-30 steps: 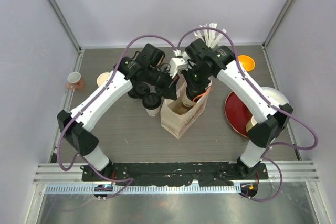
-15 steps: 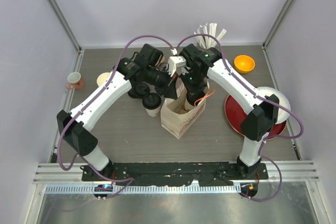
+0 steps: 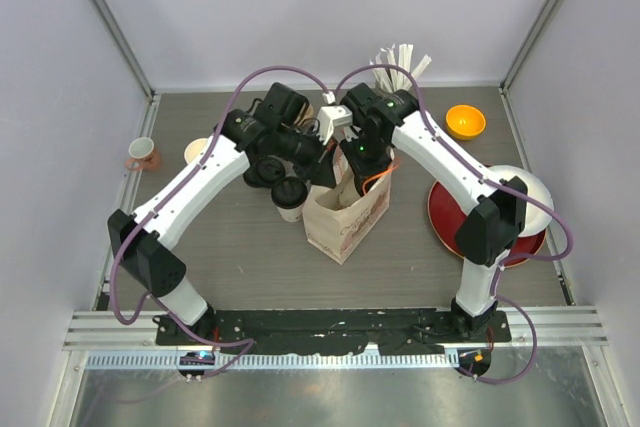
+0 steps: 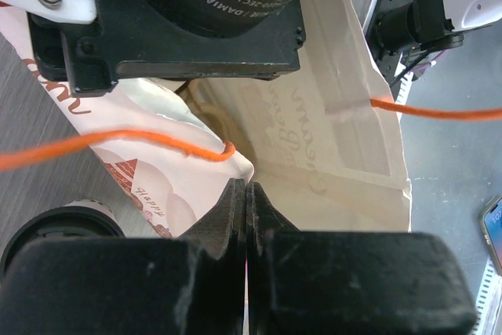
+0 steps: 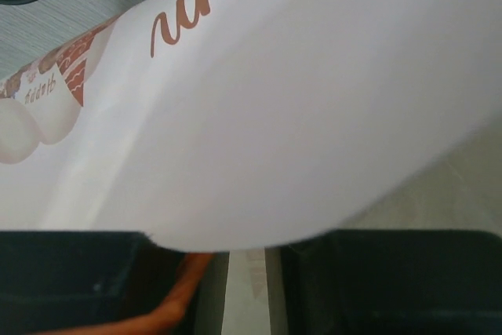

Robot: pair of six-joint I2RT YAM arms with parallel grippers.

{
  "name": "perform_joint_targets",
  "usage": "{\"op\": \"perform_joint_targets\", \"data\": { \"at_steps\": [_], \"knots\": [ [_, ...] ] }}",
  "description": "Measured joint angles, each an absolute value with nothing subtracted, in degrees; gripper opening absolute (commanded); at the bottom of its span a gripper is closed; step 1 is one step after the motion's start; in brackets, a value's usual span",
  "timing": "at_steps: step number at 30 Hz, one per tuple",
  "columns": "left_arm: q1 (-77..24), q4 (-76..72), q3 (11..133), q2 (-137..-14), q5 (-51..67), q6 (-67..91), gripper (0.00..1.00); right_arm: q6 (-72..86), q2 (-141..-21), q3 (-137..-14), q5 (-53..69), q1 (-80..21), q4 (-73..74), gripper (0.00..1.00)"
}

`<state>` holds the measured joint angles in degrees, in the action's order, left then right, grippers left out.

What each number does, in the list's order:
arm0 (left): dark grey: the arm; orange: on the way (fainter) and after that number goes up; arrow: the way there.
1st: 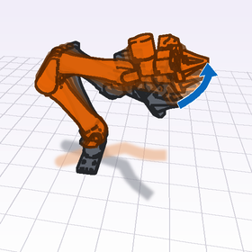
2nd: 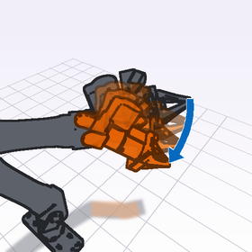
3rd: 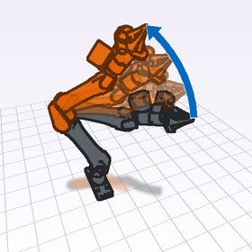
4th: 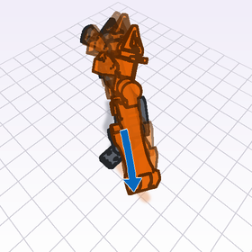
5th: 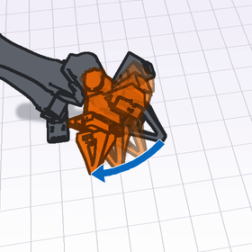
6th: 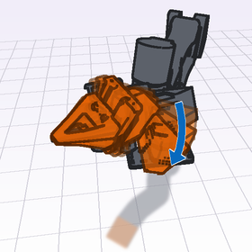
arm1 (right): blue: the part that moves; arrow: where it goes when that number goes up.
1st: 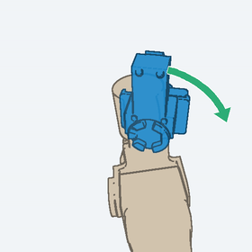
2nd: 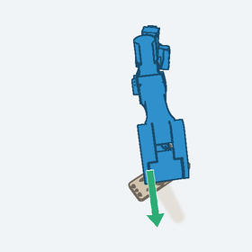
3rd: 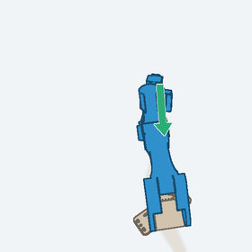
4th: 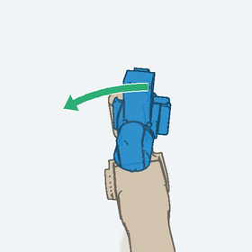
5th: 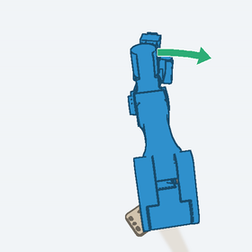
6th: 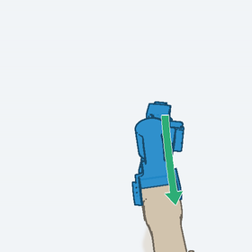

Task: Pack the takeout coffee

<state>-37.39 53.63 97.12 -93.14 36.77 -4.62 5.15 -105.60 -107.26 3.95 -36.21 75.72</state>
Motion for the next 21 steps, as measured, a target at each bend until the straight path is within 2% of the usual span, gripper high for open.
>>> {"op": "perform_joint_targets", "data": {
  "at_steps": [9,21],
  "knots": [
    [-37.39,53.32,97.12,-93.14,37.87,-4.43,0.0,6.61,-106.02,-111.2,3.95,-36.23,77.03,0.4],
    [-37.39,53.3,97.14,-93.14,38.3,-4.4,0.0,8.25,-102.67,-117.14,4.05,-36.49,77.93,0.49]
  ]
}}
